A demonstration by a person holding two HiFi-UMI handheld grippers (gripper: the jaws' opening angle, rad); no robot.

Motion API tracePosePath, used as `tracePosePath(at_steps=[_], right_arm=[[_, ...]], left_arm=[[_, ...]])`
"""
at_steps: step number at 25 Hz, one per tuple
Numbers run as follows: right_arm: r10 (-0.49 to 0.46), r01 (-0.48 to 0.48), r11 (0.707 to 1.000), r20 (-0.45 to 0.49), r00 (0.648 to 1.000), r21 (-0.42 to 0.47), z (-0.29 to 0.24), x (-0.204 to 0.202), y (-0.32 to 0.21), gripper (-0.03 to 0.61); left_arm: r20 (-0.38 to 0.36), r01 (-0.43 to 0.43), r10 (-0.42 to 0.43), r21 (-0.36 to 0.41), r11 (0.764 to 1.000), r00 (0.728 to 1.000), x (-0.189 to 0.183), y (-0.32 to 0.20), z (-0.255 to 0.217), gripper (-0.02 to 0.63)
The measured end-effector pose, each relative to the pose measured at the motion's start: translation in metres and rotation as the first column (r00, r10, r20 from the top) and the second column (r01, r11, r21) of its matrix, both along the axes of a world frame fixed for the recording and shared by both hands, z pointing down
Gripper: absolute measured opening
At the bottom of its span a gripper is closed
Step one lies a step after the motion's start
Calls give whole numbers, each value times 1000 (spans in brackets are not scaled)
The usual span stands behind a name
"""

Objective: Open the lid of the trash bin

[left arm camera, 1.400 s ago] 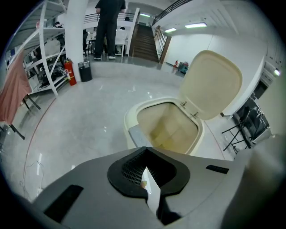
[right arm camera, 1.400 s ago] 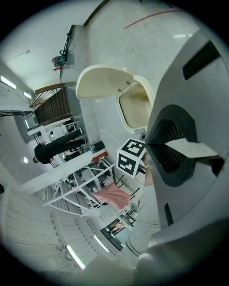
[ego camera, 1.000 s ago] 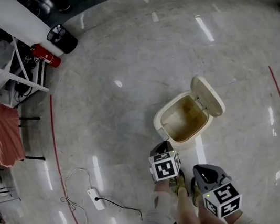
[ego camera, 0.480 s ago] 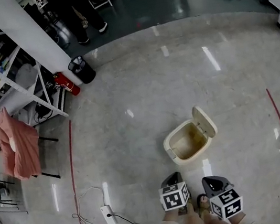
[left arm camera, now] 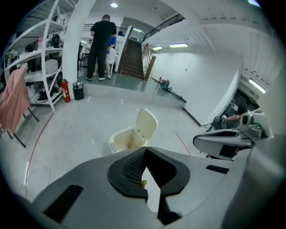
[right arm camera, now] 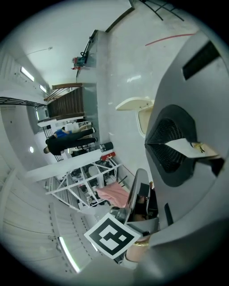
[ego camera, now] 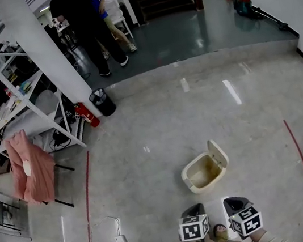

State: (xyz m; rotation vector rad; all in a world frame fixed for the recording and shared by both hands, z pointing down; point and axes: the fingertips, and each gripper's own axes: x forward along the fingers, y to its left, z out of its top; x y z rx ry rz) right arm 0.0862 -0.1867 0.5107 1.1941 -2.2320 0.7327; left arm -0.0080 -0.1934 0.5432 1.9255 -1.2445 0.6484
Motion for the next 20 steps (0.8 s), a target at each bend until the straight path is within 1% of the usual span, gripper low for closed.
tracePosePath(at_steps=[3, 6, 11, 15, 20], right_arm=[[1, -2, 999, 11, 1000, 40, -25, 4, -2, 3], [9, -12, 996, 46, 999, 83, -52, -4, -7, 3], [-11, -2, 991, 94, 996, 136, -86, -9, -7, 3], [-24, 6, 987, 114, 993, 159, -101, -11, -4, 3], [-42, 22, 982, 104, 994, 186, -109, -9, -4, 3]], left_arm=[[-22, 2, -1, 35, 999, 1000, 6, 1, -29, 5], [-43, 6, -3, 75, 997, 999, 1, -2, -57, 5], [-56, 4, 3, 126, 992, 998, 0, -4, -90, 5], [-61, 0, 11, 170, 985, 998, -4, -8, -114, 5], [-58, 0, 12, 210, 978, 998, -6, -12, -127, 5]])
